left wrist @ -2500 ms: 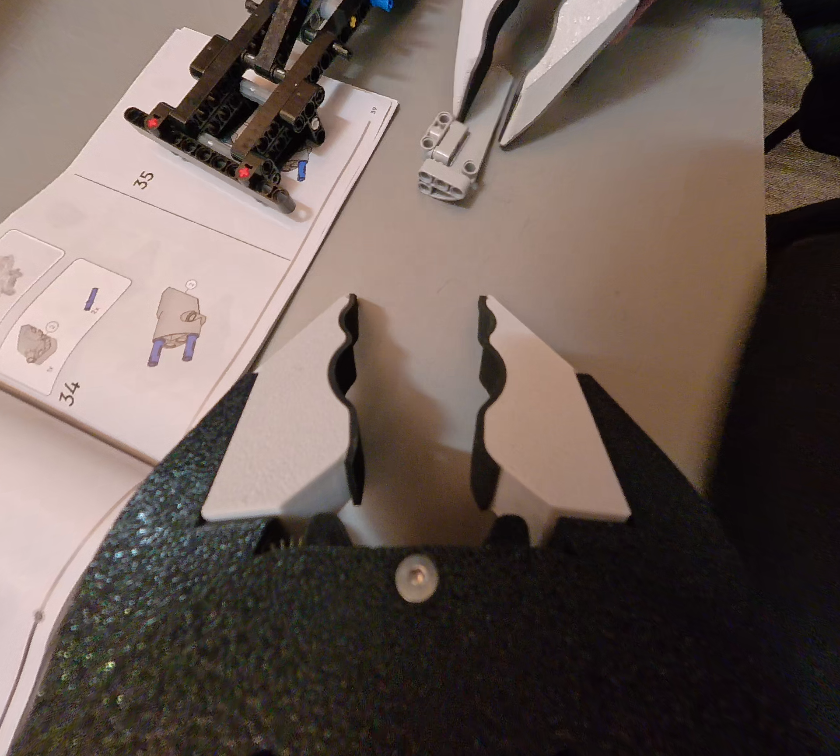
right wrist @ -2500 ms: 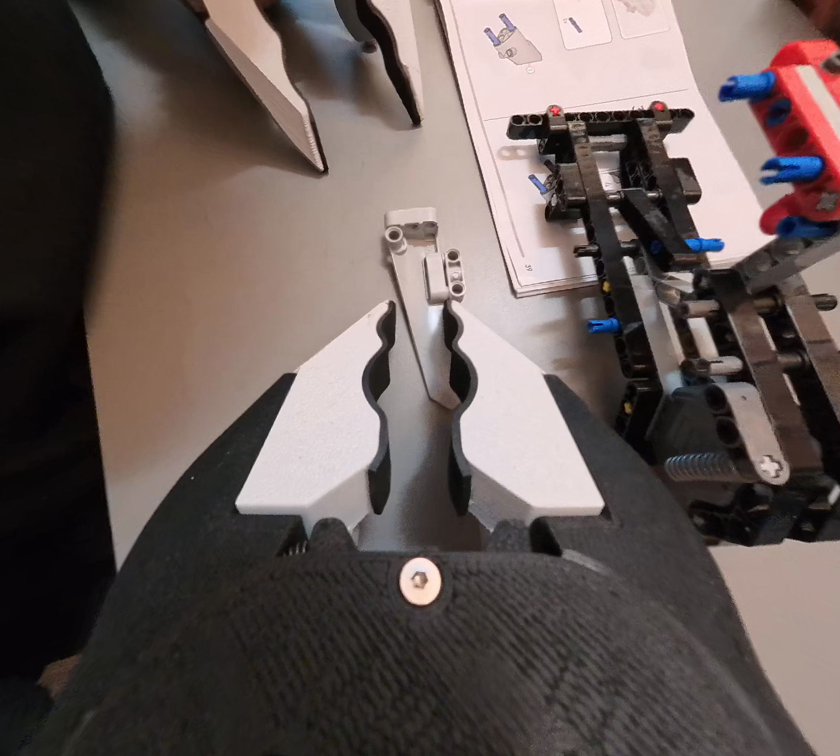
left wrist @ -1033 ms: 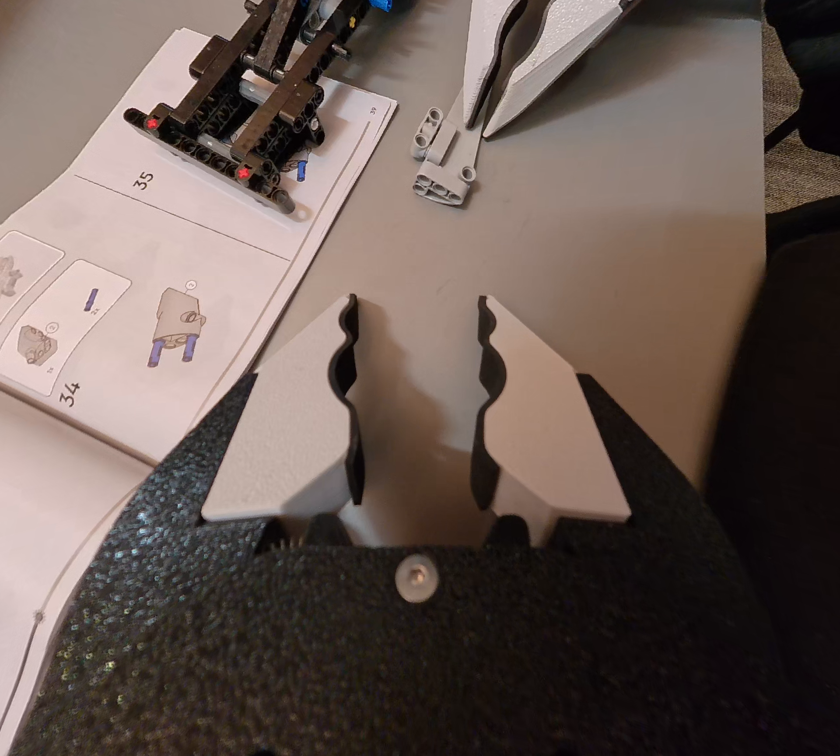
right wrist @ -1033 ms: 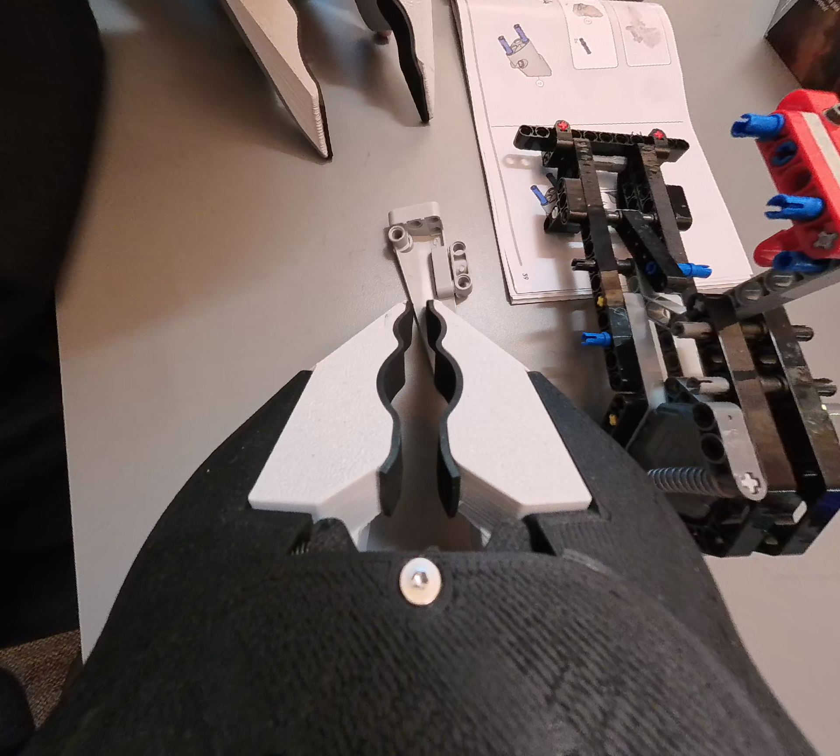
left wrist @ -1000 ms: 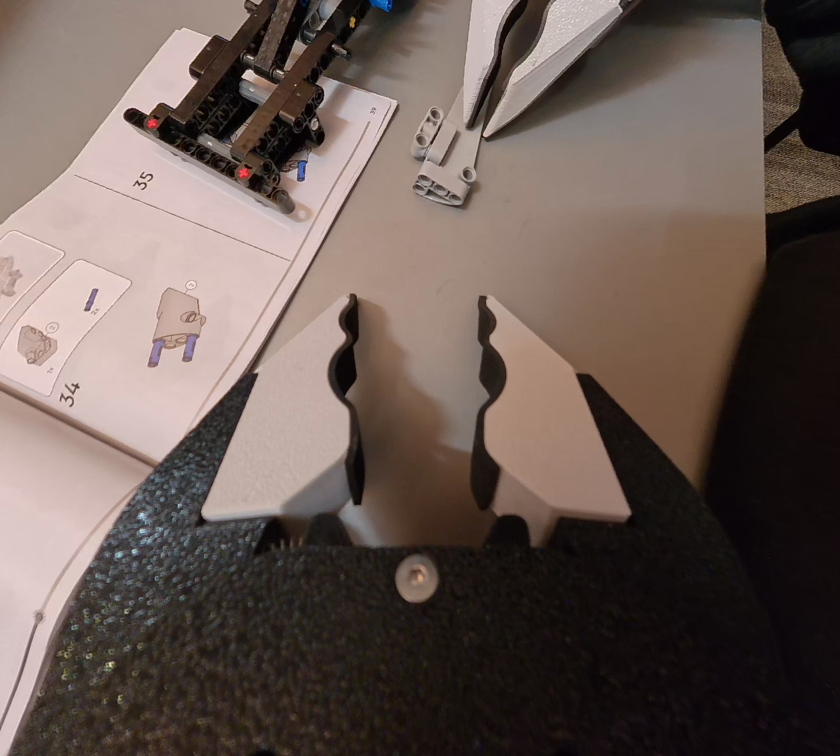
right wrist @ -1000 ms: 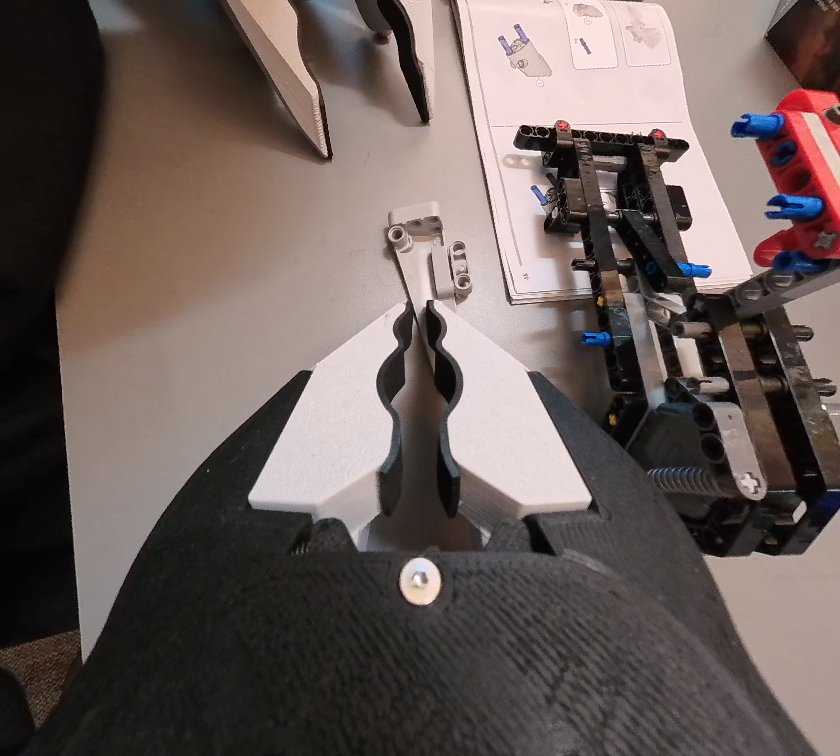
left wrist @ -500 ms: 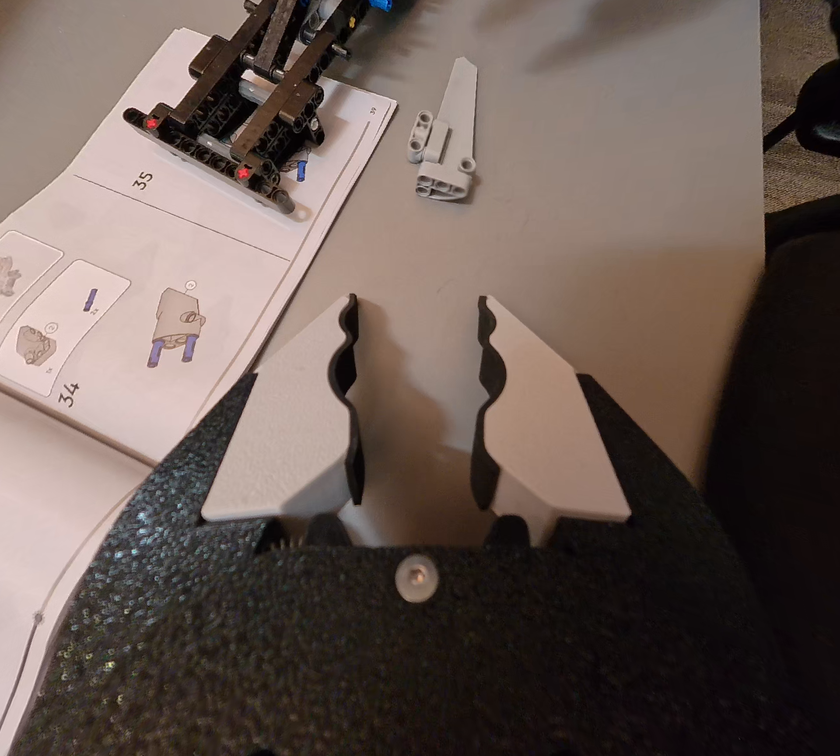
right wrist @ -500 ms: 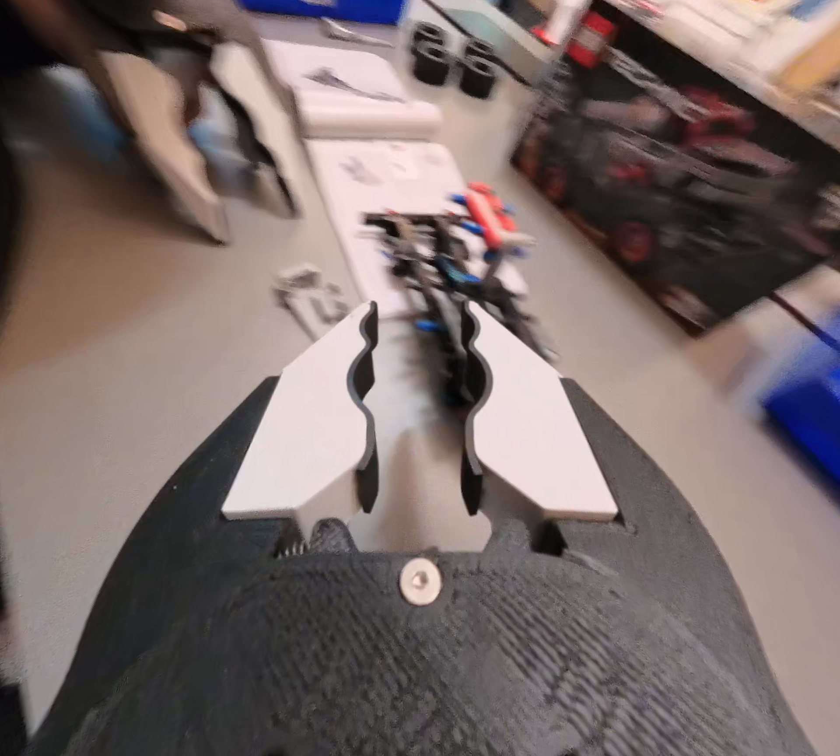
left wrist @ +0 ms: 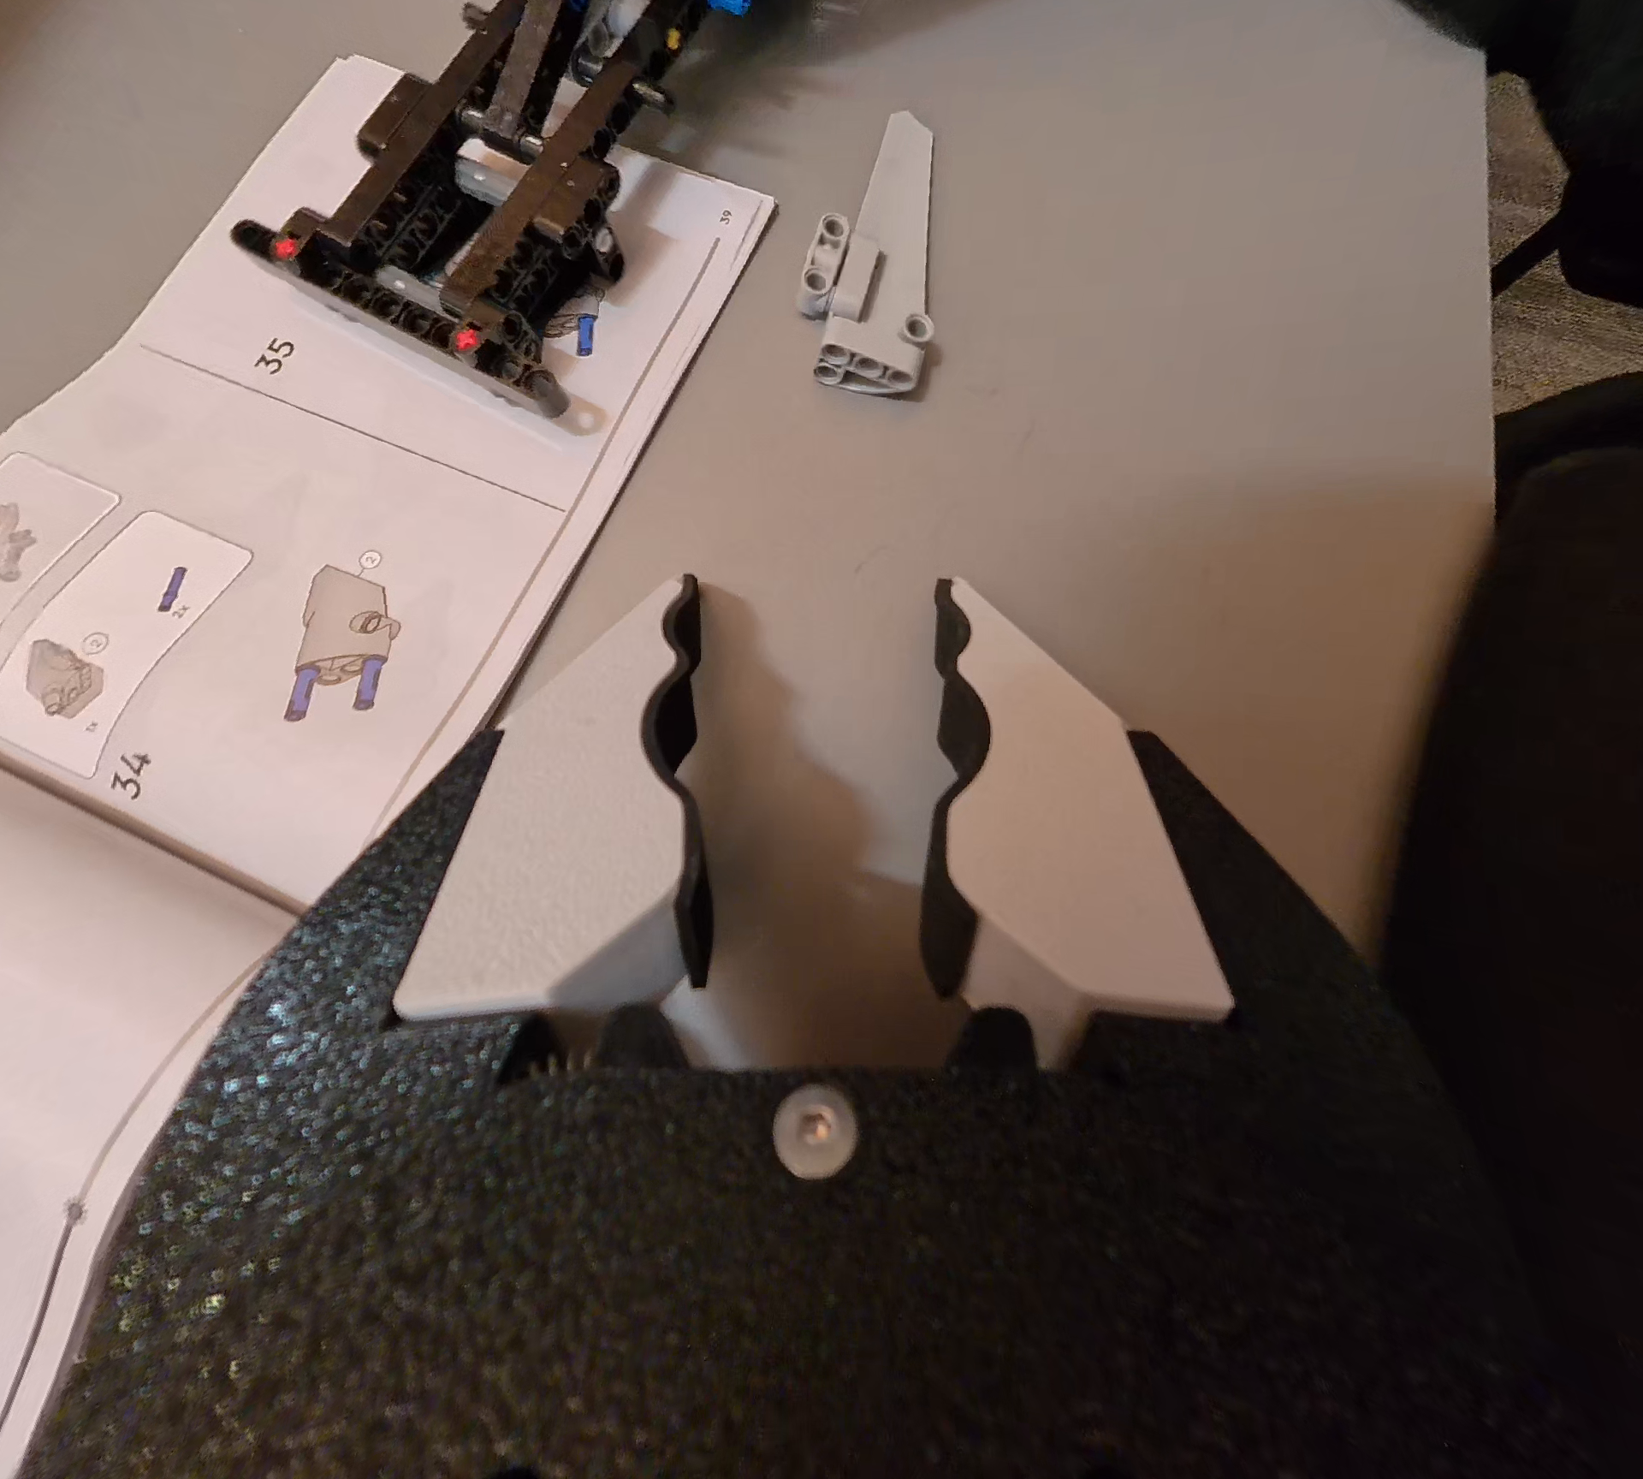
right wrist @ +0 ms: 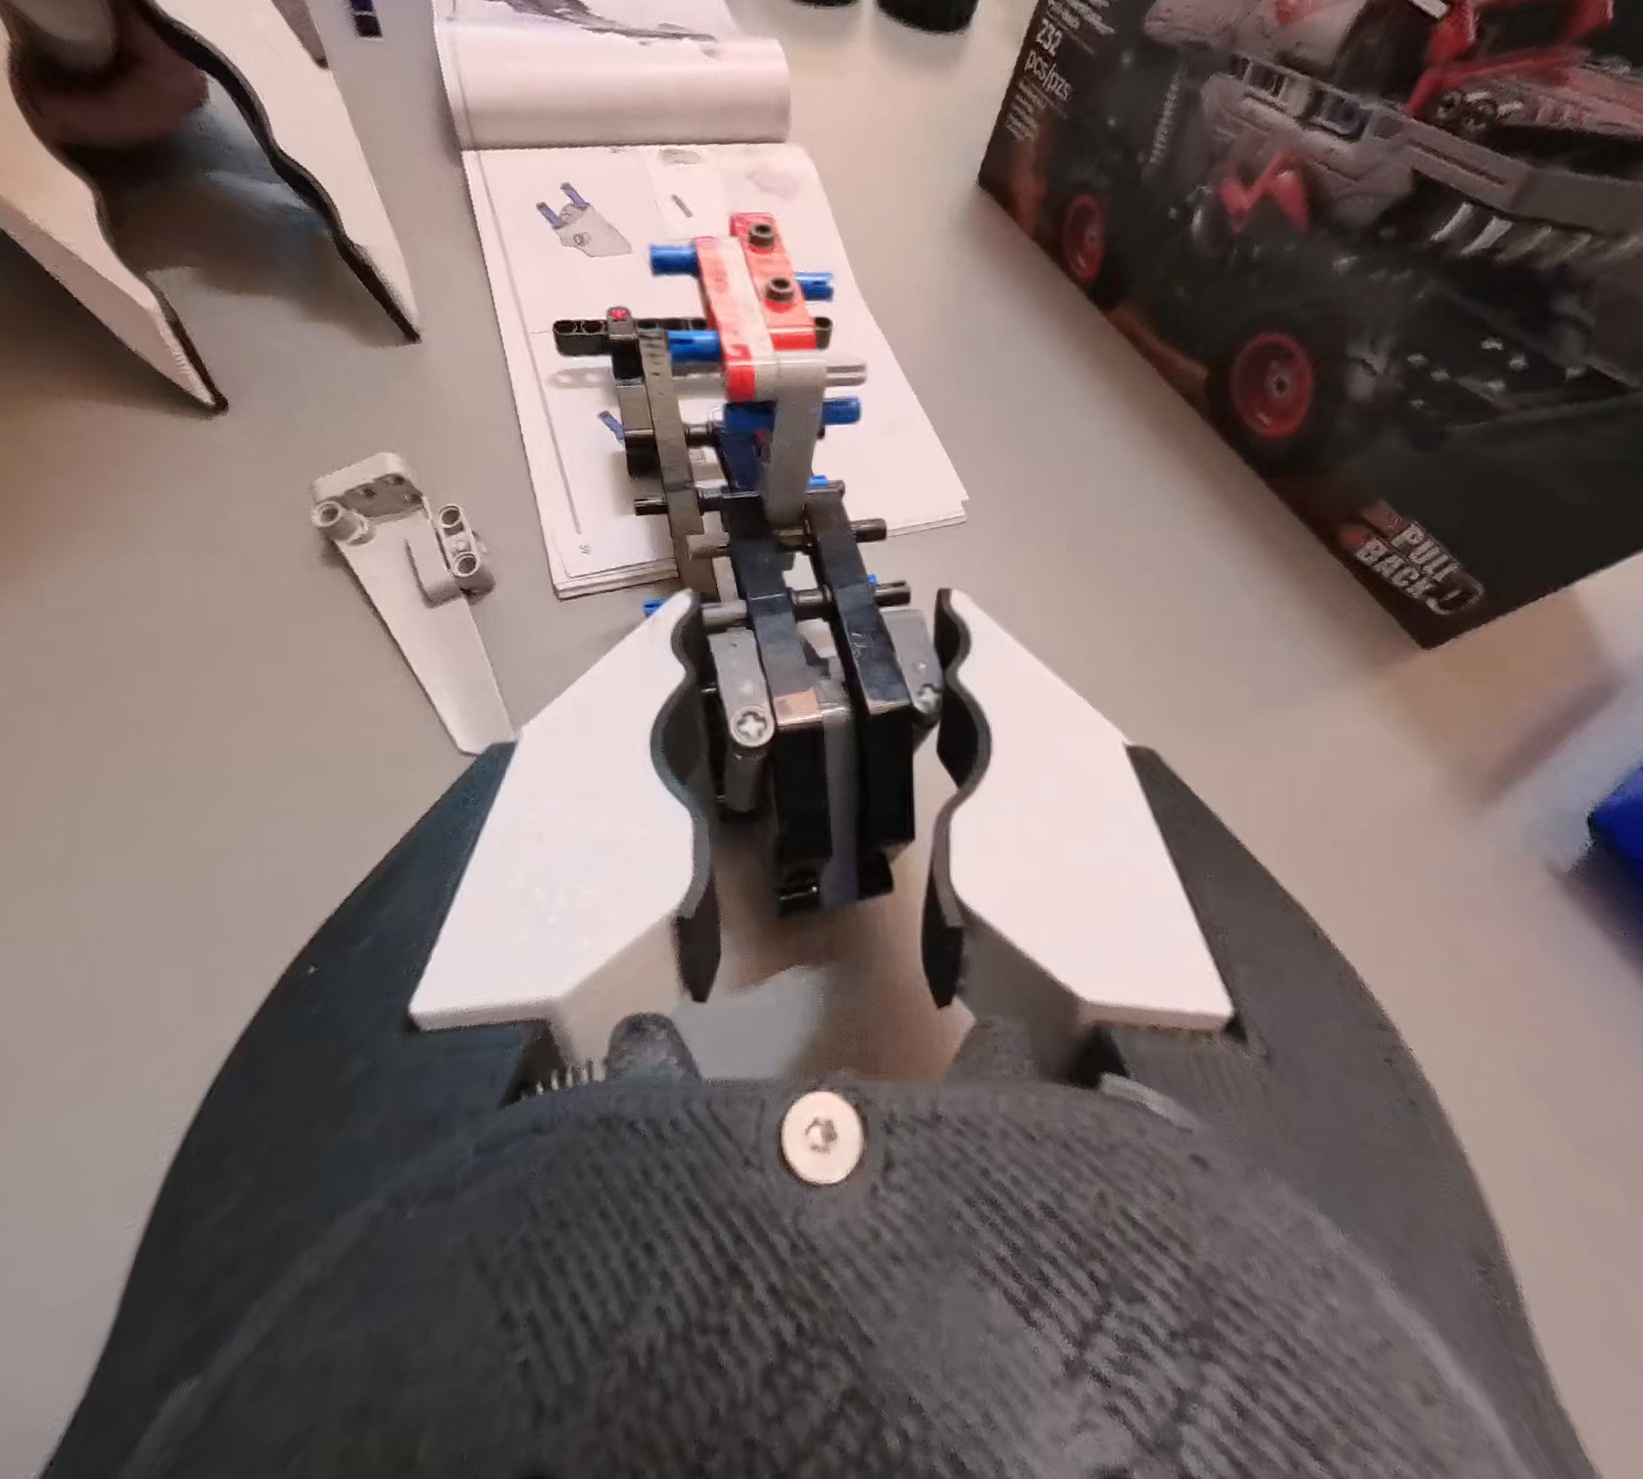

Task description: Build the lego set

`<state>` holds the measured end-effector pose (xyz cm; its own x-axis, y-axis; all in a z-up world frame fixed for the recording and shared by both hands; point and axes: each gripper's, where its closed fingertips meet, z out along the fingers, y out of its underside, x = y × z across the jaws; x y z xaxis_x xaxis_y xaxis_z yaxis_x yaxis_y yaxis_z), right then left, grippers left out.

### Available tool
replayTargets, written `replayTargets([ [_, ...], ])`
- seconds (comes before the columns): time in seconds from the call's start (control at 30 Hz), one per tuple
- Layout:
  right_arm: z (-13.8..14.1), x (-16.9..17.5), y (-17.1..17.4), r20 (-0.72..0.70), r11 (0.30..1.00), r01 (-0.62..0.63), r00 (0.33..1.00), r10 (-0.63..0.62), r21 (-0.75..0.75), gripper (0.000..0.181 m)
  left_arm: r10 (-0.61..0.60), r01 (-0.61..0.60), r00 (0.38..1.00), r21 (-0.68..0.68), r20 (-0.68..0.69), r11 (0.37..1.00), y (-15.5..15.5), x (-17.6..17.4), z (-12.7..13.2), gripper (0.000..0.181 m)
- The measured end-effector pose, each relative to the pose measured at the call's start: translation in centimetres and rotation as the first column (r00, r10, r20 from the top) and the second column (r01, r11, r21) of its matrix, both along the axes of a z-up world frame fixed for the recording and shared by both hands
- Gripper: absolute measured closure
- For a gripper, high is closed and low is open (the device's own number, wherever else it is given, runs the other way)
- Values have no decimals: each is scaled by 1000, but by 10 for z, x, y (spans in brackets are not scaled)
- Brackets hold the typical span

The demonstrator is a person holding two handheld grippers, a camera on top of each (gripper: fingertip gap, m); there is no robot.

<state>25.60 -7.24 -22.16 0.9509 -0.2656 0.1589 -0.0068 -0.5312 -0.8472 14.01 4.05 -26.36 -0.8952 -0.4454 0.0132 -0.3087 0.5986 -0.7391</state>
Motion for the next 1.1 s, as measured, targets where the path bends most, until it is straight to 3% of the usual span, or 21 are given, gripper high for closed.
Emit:
replayTargets([
  [0.17, 0, 5, -3, 45, 1000, -3, 999, 4, -24, 133, -3, 3, 1000, 0, 1, 1000, 0, 0, 0, 131],
  [0.5, -1, 35, -65, 84, 971, 235, 969, -231, -48, 133, -7, 7, 1000, 0, 0, 1000, -1, 0, 0, 131],
  [0.7, 1, 46, -74, 122, 953, 300, 948, -293, -35, 130, -9, 9, 1000, 0, 0, 1000, -1, 1, 0, 131],
  [0.83, 23, 39, -83, 169, 937, 349, 925, -341, -16, 117, -9, 9, 1000, 0, 0, 1000, -1, 1, 0, 131],
  [0.9, 46, 30, -87, 236, 927, 375, 900, -366, 10, 120, -9, 9, 1000, 0, 0, 1000, -1, 1, 0, 131],
  [1.0, 73, -2, -60, 267, 957, 281, 919, -291, 78, 147, -9, 9, 1000, 0, 2, 1000, -1, 1, 0, 131],
  [1.1, 52, -51, -4, 189, 998, 29, 981, -39, 55, 148, -9, 9, 1000, 0, 1, 1000, -1, 1, 0, 131],
])
